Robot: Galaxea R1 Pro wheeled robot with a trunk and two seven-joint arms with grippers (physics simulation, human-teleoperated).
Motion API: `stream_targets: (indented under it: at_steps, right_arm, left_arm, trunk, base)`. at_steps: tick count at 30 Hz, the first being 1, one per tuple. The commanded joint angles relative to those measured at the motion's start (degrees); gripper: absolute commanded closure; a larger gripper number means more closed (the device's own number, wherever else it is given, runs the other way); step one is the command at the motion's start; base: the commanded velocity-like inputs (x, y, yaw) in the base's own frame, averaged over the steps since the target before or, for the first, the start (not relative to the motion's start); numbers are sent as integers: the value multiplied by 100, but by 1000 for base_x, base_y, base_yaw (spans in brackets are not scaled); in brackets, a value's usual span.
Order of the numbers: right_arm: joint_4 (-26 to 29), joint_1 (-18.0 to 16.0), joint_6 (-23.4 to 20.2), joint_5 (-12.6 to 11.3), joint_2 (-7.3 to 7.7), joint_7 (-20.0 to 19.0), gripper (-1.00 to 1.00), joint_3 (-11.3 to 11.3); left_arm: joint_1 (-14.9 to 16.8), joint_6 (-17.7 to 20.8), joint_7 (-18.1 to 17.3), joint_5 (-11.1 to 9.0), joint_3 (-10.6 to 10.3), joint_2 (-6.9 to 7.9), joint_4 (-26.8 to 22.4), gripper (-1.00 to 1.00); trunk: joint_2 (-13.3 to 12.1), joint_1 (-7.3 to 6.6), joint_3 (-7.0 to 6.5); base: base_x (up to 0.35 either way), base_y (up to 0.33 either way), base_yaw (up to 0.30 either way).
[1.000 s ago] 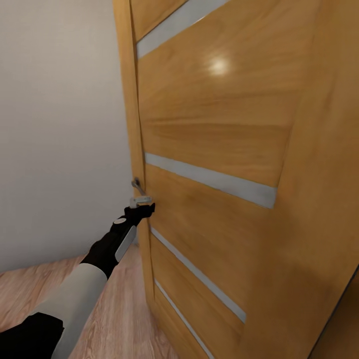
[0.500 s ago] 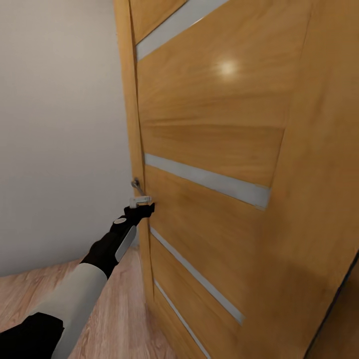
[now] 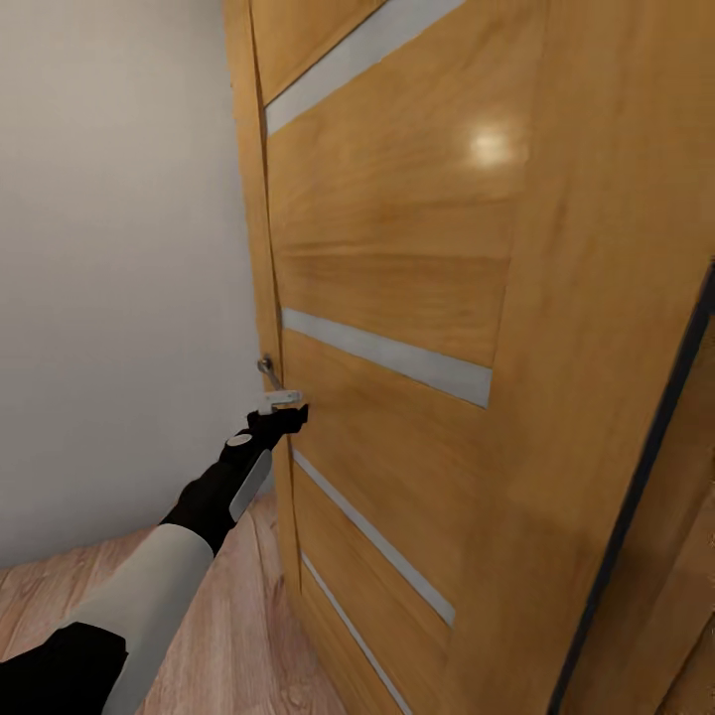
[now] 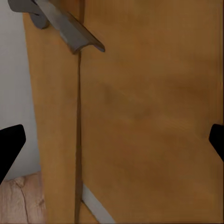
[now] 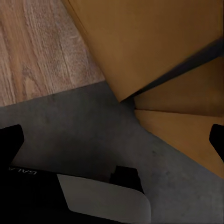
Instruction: Move the two storage containers from the living room to the garage. In the garage, place one container on the floor and stack the other container on top of it (either order is fine).
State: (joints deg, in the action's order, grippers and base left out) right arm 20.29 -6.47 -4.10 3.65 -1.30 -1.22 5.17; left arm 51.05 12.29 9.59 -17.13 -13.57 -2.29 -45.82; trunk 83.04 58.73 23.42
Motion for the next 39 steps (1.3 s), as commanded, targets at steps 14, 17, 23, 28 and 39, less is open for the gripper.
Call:
stream_targets:
  at_steps: [14, 17, 23, 28, 39]
  right_arm:
    - [924, -4, -38, 83, 95, -10, -100, -42]
    - [924, -4, -38, 83, 95, -10, -100, -47]
    - [38, -34, -26, 37, -20, 3, -100, 2]
    - [37, -54, -25, 10, -21, 2, -100, 28]
    - [37, -55, -23, -31, -19, 8, -100, 65]
  left_arm:
    - [1, 8, 17, -142, -40, 0, -6, -100]
    - [1, 9, 17, -142, -40, 0, -6, -100]
    - [-31, -19, 72, -61, 3, 36, 19, -100]
    - [-188, -55, 78, -57, 32, 199, 20, -100]
    - [-410, -275, 69, -62, -3, 488, -5, -100]
  trunk:
    - [4, 0, -13]
    - [4, 0, -13]
    - [4, 0, -12]
    - [4, 0, -12]
    - [4, 0, -12]
  base:
    - [0, 0, -42]
    - [0, 0, 0]
    - [0, 0, 0]
    - [0, 0, 0]
    - [0, 0, 0]
